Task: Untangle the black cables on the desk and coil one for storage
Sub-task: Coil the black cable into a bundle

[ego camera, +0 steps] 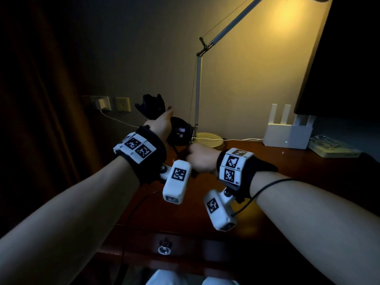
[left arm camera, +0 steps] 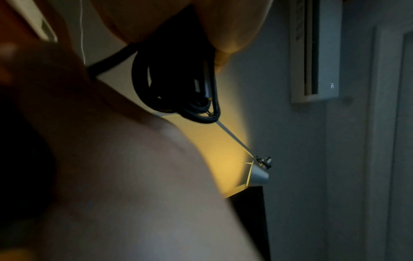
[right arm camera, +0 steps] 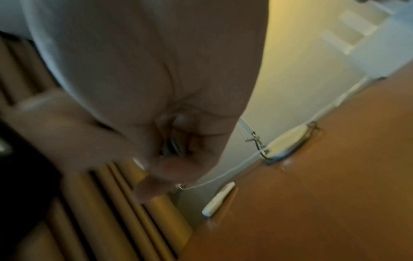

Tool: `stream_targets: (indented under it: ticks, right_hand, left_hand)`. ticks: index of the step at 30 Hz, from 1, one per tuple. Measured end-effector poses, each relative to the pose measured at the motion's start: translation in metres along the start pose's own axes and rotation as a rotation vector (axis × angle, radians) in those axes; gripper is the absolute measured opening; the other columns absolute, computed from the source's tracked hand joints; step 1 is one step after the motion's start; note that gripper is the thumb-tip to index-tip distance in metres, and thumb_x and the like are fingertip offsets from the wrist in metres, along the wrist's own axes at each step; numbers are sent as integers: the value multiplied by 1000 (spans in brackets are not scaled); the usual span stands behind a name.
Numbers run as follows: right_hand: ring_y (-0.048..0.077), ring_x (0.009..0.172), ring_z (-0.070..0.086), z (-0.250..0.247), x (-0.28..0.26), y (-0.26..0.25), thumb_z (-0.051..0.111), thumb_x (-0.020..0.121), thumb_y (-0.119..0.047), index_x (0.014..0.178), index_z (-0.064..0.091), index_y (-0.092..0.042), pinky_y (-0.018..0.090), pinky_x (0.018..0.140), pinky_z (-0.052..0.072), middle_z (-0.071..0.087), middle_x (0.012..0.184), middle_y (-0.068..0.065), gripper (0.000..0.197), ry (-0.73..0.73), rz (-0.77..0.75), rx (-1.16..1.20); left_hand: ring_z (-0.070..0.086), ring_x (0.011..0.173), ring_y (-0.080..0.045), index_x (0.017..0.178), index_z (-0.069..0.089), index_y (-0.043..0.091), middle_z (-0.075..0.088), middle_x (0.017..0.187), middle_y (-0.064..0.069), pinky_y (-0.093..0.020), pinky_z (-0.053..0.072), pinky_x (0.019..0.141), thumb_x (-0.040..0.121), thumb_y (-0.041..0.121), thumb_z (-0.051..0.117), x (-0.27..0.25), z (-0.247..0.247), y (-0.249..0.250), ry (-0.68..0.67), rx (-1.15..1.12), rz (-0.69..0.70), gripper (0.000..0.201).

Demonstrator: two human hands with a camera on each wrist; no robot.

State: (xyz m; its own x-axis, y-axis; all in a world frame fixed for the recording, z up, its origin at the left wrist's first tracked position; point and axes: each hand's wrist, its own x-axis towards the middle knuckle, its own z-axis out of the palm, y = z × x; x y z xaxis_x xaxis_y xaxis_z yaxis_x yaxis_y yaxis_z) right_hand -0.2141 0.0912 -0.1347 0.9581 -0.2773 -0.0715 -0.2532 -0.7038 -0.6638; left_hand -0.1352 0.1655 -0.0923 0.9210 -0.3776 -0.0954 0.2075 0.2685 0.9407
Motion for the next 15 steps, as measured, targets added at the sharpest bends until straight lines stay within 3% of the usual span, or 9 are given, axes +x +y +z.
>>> stream_targets:
  ticks: [1,3,4,7,9,12,15]
  right_hand:
    - [24,58,50,-3,-1,-2,45,94,-3,95,60,3,31,52,41,54,68,13,17,-28,1,-30]
    - [21,50,43,-8,-5,-6,43,95,-4,98,60,7,28,45,36,50,63,10,20,-67,-24,-132]
    - [21,50,43,-10,-6,-7,44,96,-6,100,60,9,28,44,36,50,64,11,23,-72,-45,-174]
    - [23,56,51,-17,-8,-6,52,95,-18,89,65,5,32,52,42,61,73,22,27,-43,-115,-271]
    - [17,49,52,-21,-11,-8,56,95,-22,75,62,1,29,50,41,60,63,16,30,-40,-136,-319]
    - [8,37,49,-29,-17,-18,57,94,-22,67,58,-2,23,46,39,56,53,5,34,-34,-159,-335]
    - [13,45,52,-38,-23,-25,59,93,-22,73,70,1,25,49,42,68,59,4,33,-9,-208,-291]
  left_hand:
    - [68,84,-27,112,56,4,69,100,-15,-42,55,87,81,44,69,9,-1,-4,23,1,29,51]
    - [71,82,-28,118,60,10,72,99,-12,-46,58,79,49,66,74,53,-3,-28,76,75,70,90]
    - [72,80,-29,117,61,12,73,96,-12,-48,58,76,41,68,72,66,-7,-34,74,102,104,95]
    - [71,79,-32,113,64,8,72,95,-15,-49,58,76,60,55,74,50,-6,-30,31,118,190,72]
    - [70,81,-28,112,64,11,71,97,-11,-44,58,78,69,52,73,38,-5,-25,42,165,258,60]
    - [64,89,-16,121,60,12,65,100,2,-28,50,81,69,53,73,35,-5,-27,77,254,351,67]
    - [62,103,-18,127,57,8,66,115,-4,-27,47,87,72,53,71,31,-7,-29,-4,383,360,72]
